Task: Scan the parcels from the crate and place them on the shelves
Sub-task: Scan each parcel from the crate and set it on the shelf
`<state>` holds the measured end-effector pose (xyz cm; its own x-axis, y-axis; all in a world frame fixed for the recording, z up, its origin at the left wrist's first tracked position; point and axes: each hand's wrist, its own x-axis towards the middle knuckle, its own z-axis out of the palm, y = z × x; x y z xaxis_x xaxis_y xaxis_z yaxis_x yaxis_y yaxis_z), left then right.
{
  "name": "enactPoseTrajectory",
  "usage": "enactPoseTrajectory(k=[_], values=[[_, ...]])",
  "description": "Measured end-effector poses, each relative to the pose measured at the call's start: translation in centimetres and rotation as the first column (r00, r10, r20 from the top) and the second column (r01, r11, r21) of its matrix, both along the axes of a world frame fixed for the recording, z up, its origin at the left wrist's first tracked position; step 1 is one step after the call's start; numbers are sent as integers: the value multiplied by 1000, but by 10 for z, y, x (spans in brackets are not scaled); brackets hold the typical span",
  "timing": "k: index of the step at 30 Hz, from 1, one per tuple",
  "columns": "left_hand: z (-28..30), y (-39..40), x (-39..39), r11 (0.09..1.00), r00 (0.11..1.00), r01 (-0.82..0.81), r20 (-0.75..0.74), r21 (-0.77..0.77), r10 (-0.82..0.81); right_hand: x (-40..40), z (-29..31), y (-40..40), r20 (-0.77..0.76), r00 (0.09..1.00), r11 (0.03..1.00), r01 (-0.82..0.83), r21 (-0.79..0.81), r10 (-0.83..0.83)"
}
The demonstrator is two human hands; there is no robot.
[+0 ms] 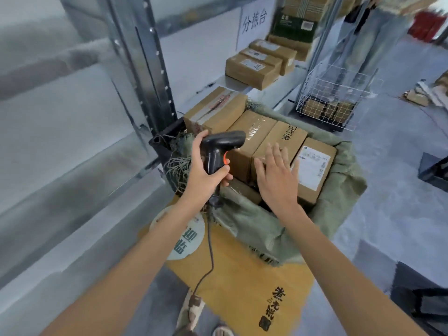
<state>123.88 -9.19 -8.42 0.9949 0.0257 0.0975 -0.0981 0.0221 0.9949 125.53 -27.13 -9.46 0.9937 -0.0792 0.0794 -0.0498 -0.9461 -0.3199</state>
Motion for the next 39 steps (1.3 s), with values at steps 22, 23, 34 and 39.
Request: enactPoseTrajectory(k=[22,23,34,39], values=[[70,265,-289,533,552,-833,161,148,818,-153,63,373,100,519,515,-855,65,849],[72,276,-307,505,525,-850,165,146,835,-170,65,389,100,486,482,-874,61,868],[104,401,-517,224,243,-969,254,103,936,-369,98,556,116,202,202,-979,12,972],[118,449,-600,134,156,-986,273,99,949,-447,121,623,208,109,110,-994,11,972]])
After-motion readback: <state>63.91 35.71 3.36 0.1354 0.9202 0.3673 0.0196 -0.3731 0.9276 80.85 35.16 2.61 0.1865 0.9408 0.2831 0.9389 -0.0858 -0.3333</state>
